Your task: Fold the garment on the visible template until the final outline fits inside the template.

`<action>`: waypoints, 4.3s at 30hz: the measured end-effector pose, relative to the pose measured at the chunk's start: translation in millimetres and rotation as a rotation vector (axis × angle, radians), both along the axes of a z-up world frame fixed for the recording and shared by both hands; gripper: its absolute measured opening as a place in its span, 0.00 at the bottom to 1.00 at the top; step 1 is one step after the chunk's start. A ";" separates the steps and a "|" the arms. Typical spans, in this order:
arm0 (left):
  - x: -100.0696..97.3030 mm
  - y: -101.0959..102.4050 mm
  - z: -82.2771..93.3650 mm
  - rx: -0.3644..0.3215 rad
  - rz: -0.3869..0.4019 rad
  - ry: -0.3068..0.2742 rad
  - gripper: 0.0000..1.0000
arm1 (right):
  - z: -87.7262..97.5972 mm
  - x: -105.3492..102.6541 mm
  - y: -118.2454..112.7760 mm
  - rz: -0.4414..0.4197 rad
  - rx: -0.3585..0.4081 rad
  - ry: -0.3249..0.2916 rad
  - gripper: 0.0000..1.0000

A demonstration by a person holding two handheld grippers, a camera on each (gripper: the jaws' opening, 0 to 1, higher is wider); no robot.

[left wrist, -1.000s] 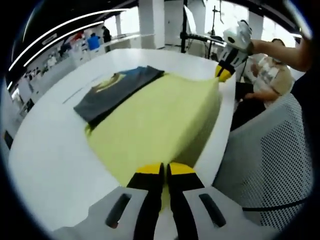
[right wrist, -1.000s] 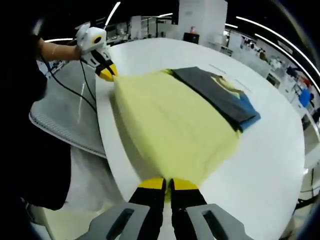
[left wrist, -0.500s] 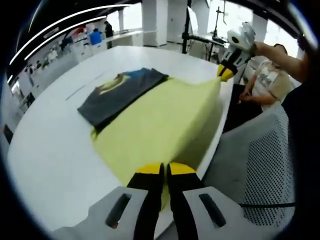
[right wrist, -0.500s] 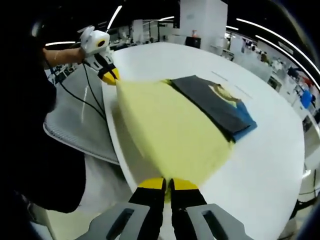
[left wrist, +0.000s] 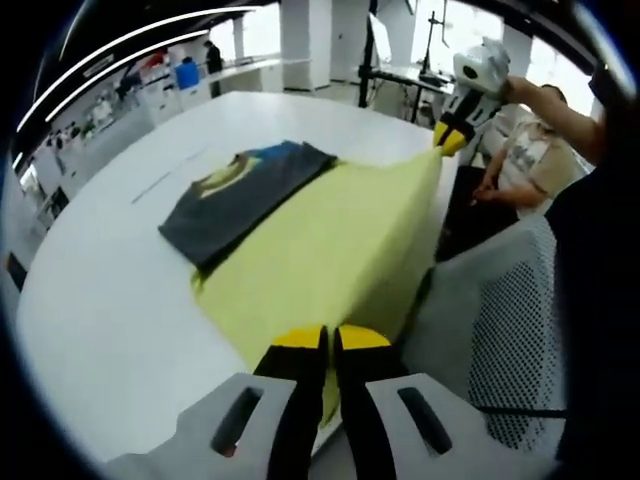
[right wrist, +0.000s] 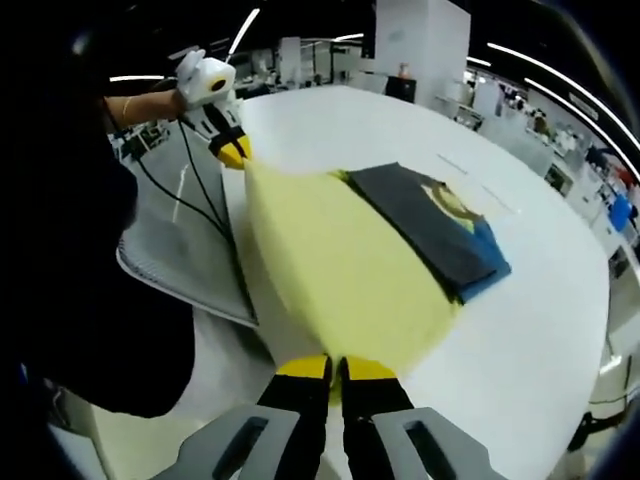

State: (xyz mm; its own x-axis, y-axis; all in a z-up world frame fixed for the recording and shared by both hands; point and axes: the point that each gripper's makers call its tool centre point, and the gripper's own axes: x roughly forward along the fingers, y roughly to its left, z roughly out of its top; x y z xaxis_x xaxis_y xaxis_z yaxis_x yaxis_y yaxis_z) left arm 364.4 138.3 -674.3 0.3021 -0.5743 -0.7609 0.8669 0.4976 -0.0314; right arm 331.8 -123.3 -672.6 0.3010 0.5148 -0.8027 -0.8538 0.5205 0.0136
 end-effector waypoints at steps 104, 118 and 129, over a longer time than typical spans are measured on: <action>283.2 -20.7 25.8 -0.089 0.331 -0.332 0.01 | 16.6 288.6 -24.6 -0.391 -0.119 -0.364 0.00; 314.2 -20.2 -38.2 -0.063 0.339 -0.228 0.01 | -40.8 321.1 -26.1 -0.407 -0.145 -0.262 0.00; 325.8 -19.6 -70.5 -0.040 0.334 -0.180 0.02 | -72.1 330.4 -28.8 -0.383 -0.161 -0.203 0.00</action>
State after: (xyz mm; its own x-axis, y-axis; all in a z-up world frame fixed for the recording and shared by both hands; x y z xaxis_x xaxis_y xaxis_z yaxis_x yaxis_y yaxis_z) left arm 690.3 118.6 -744.8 0.6046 -0.4498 -0.6574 0.6507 0.7549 0.0820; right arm 662.2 -152.1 -744.6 0.6047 0.2096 -0.7684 -0.5765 0.7808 -0.2408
